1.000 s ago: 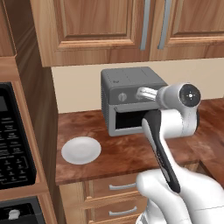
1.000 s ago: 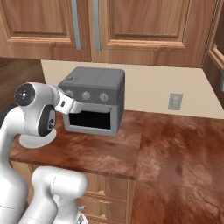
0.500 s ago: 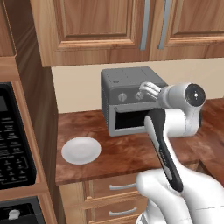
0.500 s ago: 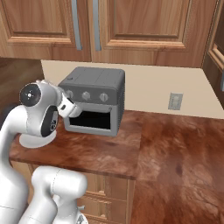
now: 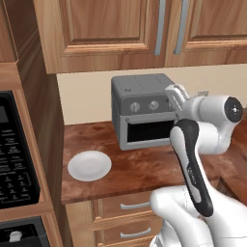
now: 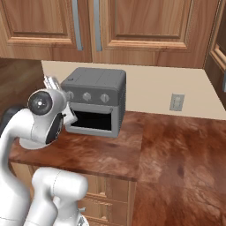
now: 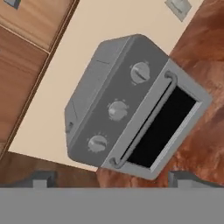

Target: Pull the toaster oven rack outwards. Pick up the baguette from the plate and place it on the toaster oven rack. Close the toaster oven door fully and set the temperature to the lowest setting.

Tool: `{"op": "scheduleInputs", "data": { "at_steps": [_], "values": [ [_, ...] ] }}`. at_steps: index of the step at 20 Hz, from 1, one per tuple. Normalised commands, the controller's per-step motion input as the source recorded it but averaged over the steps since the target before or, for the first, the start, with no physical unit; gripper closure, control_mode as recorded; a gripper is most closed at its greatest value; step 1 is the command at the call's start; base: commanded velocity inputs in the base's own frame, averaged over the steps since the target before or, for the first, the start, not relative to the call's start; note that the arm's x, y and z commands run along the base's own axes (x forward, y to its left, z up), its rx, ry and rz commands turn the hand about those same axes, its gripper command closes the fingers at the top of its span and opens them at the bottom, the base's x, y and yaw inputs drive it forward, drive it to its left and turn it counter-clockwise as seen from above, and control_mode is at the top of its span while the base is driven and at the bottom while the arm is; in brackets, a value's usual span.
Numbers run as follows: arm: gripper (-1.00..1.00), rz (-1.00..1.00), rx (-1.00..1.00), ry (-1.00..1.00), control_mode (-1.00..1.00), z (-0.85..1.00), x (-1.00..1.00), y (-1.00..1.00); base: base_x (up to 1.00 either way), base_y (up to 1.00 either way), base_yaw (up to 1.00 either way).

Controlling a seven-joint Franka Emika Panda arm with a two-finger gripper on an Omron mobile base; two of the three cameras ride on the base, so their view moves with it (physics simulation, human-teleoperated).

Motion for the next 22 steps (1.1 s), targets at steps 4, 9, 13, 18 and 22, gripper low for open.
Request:
{"op": "scheduleInputs", "data": {
  "at_steps": [4,9,13,18,22],
  "values": [
    [-1.00,-0.17,0.58,-0.01,-1.00,0.01,-0.28,0.00,0.00,0.00,0.00],
    [-1.00,-0.19,0.59,-0.01,-1.00,0.03,-0.25,0.00,0.00,0.00,0.00],
    [-1.00,-0.25,0.61,0.00,-1.00,0.18,-0.17,0.00,0.00,0.00,0.00],
    [-1.00,-0.25,0.62,0.01,-1.00,0.15,-0.07,0.00,0.00,0.00,0.00],
    [-1.00,-0.25,0.66,0.15,-1.00,0.00,0.00,0.00,0.00,0.00,0.00]
  ]
}}
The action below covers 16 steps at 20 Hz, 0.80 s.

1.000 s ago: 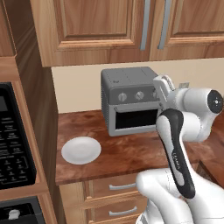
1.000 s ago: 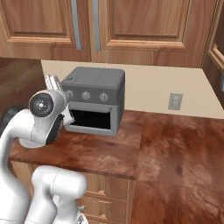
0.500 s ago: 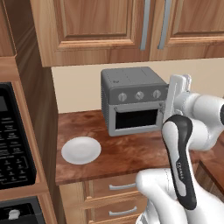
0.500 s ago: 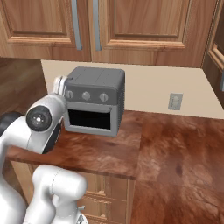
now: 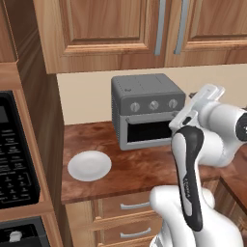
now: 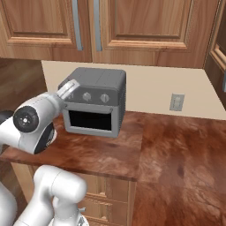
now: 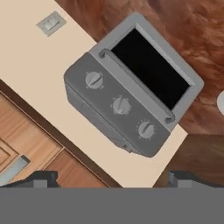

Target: Pull the toaster oven rack outwards. Pick up the baguette from the plate and place it on the toaster oven rack. Close the toaster oven door fully and set the temperature to the lowest setting.

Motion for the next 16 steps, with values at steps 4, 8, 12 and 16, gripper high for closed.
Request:
{"op": "scheduleInputs", "data": {
  "at_steps": [4,8,12,16],
  "values": [
    [-1.00,-0.08,0.29,0.09,-1.00,0.00,0.00,0.00,0.00,0.00,0.00],
    [-1.00,0.00,0.12,0.01,-1.00,0.00,0.00,0.03,0.00,0.00,0.00],
    [-1.00,0.00,0.38,0.01,-1.00,0.00,0.04,0.12,0.00,0.00,0.00],
    [-1.00,0.00,0.32,0.01,-1.00,0.00,0.33,0.37,0.00,0.00,0.00]
  ]
}}
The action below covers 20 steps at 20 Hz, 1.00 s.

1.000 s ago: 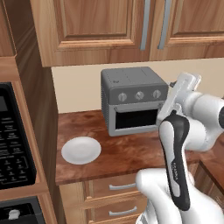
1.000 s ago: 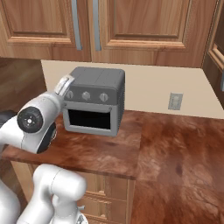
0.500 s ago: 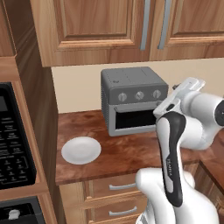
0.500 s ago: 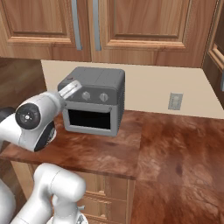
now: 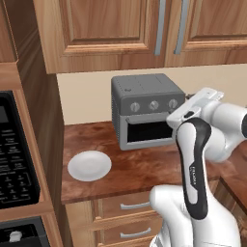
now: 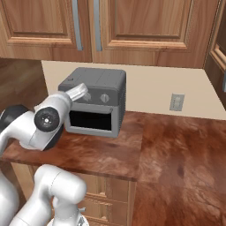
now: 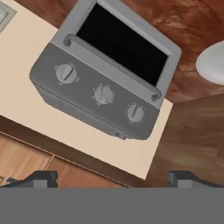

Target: Pull the toaster oven rack outwards. Pick up the baguette from the plate and place it on the toaster oven rack. Close the toaster oven door fully and set the temperature to the lowest setting.

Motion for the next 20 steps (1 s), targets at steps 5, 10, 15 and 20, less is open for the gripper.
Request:
{"op": "scheduleInputs", "data": {
  "at_steps": [5,10,15,20],
  "values": [
    [-1.00,-0.01,0.06,0.00,-1.00,0.00,0.12,0.21,0.00,0.00,0.00],
    [-1.00,0.00,0.00,0.00,-1.00,0.00,0.10,0.00,0.00,0.00,0.00],
    [-1.00,-0.02,0.00,0.00,-1.00,0.00,0.14,-0.03,0.00,0.00,0.00],
    [-1.00,-0.03,0.00,0.00,-1.00,0.00,0.09,-0.14,0.00,0.00,0.00]
  ]
}}
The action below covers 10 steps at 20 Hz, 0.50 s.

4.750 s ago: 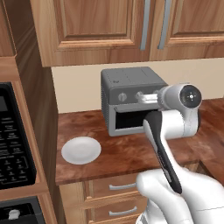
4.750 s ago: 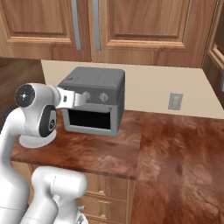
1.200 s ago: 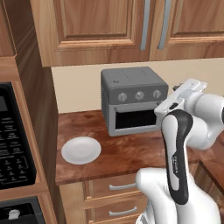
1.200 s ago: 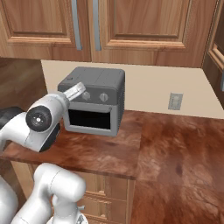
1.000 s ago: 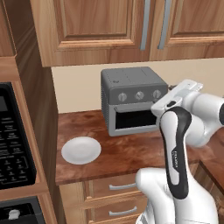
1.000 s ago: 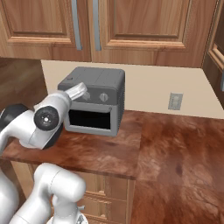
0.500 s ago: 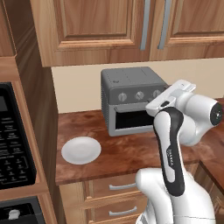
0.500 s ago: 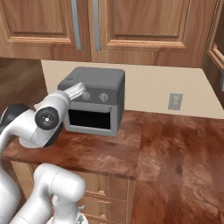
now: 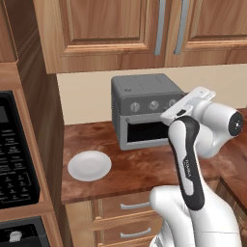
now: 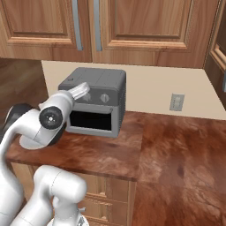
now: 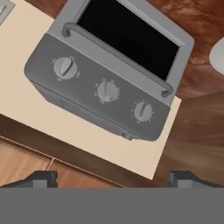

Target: Pull the toaster oven rack outwards. Pick up the baguette from the plate and place it on the toaster oven rack. Close the toaster oven door fully and set the temperature to the lowest setting.

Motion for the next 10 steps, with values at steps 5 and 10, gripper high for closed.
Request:
{"op": "scheduleInputs", "data": {
  "at_steps": [5,10],
  "values": [
    [-1.00,-0.01,0.00,0.01,-1.00,-0.08,0.07,-0.04,0.00,0.00,0.00],
    [-1.00,0.00,0.00,0.08,-1.00,-0.27,0.02,0.00,0.00,0.00,0.00]
  ]
}}
